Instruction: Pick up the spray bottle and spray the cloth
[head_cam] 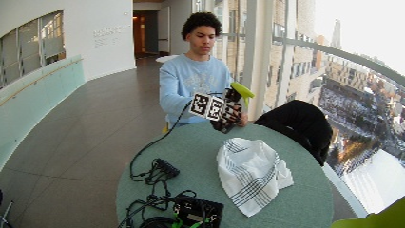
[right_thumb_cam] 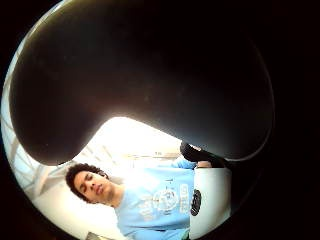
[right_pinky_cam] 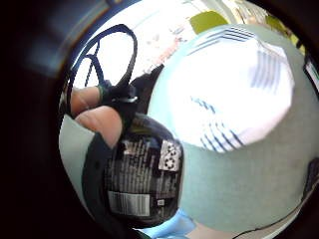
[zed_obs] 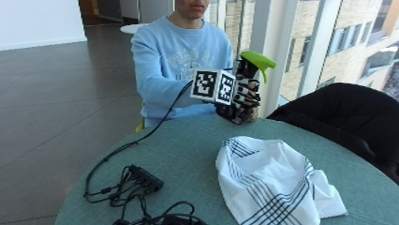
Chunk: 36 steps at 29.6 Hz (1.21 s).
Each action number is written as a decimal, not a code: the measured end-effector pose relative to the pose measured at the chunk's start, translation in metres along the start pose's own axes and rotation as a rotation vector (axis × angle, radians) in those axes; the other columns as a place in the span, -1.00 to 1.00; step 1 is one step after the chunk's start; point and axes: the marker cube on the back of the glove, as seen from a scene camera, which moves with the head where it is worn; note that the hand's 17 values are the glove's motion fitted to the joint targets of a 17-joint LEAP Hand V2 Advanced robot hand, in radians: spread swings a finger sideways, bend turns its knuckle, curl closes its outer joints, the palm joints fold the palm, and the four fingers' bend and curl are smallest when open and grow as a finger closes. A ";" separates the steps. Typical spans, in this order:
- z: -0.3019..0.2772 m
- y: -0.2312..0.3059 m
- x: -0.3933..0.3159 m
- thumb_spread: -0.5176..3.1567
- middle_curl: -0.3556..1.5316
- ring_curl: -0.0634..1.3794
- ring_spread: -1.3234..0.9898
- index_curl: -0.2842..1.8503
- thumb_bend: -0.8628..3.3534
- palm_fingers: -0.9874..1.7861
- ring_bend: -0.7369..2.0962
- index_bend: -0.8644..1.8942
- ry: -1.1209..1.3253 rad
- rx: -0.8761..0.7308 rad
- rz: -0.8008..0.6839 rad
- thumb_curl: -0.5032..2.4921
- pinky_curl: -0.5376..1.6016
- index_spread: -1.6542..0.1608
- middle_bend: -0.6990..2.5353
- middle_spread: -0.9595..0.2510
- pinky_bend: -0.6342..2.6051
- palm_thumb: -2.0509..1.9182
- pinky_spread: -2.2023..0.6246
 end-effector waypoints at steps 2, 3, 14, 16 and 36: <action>0.022 -0.011 -0.010 -0.33 -0.11 -0.38 0.15 -0.32 -0.60 0.52 -0.13 -0.27 -0.019 0.010 -0.069 -0.21 -0.22 0.62 -0.38 0.41 -0.51 0.51 0.70; 0.033 -0.016 -0.013 -0.33 -0.11 -0.38 0.15 -0.32 -0.60 0.52 -0.13 -0.27 -0.028 0.012 -0.101 -0.21 -0.22 0.62 -0.38 0.41 -0.51 0.51 0.70; 0.145 -0.057 -0.009 -0.33 -0.11 -0.38 0.14 -0.32 -0.60 0.50 -0.13 -0.25 -0.129 -0.035 -0.237 -0.21 -0.23 0.61 -0.37 0.42 -0.52 0.51 0.67; 0.161 -0.062 -0.001 -0.33 -0.11 -0.38 0.13 -0.32 -0.60 0.50 -0.13 -0.25 -0.139 -0.024 -0.238 -0.21 -0.23 0.61 -0.37 0.42 -0.52 0.50 0.67; 0.194 -0.073 0.028 -0.30 -0.12 -0.39 0.10 -0.31 -0.60 0.49 -0.16 -0.25 -0.129 0.011 -0.218 -0.22 -0.27 0.59 -0.37 0.42 -0.52 0.50 0.65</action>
